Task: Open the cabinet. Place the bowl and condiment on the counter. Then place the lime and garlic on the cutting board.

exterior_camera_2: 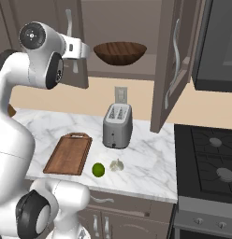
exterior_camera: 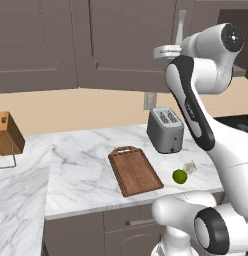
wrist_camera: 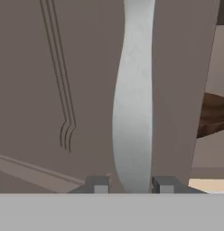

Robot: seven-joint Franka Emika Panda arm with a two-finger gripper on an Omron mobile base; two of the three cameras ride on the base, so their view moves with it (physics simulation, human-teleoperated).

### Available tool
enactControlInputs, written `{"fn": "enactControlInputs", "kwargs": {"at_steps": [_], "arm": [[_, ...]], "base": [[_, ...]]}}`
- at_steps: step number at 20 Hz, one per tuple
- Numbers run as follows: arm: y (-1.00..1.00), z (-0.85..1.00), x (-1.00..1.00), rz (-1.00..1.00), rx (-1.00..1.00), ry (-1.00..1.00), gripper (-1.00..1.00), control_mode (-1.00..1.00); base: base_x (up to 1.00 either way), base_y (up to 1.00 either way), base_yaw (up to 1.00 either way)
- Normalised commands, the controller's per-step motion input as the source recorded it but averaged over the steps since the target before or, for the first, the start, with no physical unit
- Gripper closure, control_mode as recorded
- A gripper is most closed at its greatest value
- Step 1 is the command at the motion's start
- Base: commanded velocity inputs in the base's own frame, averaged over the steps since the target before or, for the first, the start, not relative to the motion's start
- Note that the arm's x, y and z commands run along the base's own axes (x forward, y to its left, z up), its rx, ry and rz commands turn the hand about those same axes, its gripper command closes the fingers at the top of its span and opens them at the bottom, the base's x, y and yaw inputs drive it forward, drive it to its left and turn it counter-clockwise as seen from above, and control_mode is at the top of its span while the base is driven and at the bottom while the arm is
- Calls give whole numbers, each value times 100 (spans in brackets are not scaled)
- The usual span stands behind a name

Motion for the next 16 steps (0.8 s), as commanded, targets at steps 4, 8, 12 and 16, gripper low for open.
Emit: {"fn": "enactControlInputs", "kwargs": {"at_steps": [4, 8, 12, 16], "arm": [[95, 1, -100, 3, -1, 0, 100, -100], [100, 0, -100, 3, -7, 0, 100, -100], [89, 8, -100, 2, -3, 0, -100, -100], [-50, 49, -98, 0, 14, 0, -100, -100]], "base": [[0, 0, 0], [0, 0, 0], [0, 0, 0], [0, 0, 0]]}}
